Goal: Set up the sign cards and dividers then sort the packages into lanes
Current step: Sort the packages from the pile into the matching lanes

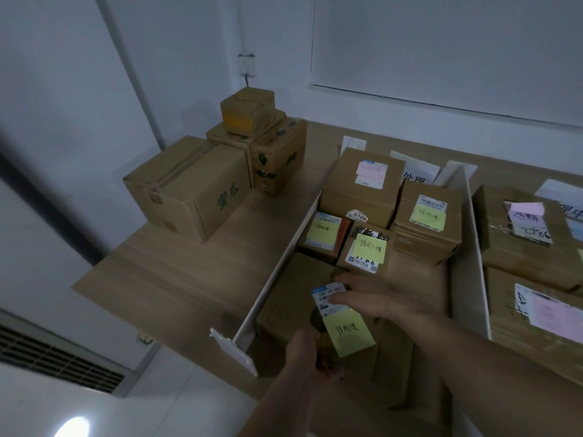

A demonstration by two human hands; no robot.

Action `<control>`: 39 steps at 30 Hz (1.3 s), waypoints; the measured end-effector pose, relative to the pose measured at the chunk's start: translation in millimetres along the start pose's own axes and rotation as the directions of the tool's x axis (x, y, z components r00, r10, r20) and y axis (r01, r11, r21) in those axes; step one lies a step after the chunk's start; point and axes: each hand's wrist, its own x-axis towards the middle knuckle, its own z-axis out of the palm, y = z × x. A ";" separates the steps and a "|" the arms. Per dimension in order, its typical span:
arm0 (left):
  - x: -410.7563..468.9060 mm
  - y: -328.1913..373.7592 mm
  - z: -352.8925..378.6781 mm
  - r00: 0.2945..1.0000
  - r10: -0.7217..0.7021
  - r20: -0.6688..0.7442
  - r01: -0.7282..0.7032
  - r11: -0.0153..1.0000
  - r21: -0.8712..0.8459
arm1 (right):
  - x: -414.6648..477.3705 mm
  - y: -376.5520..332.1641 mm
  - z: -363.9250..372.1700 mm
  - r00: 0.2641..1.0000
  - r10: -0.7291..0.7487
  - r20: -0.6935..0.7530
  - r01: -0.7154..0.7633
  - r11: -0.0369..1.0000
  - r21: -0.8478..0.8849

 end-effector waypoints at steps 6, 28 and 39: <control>8.0 0.3 0.8 1.000 0.006 -0.010 -0.005 0.999 0.049 | -3.6 4.6 -3.5 1.000 0.009 0.013 -0.009 1.000 0.023; -34.7 5.5 -4.7 0.952 0.284 -0.111 -0.248 0.934 0.255 | -32.1 -2.7 -23.8 0.997 -0.026 -0.073 0.030 0.998 0.057; -67.0 94.4 -16.5 0.694 0.701 0.164 -0.686 0.574 0.447 | -59.6 -55.6 -37.3 0.911 0.040 -0.411 -0.008 0.997 0.079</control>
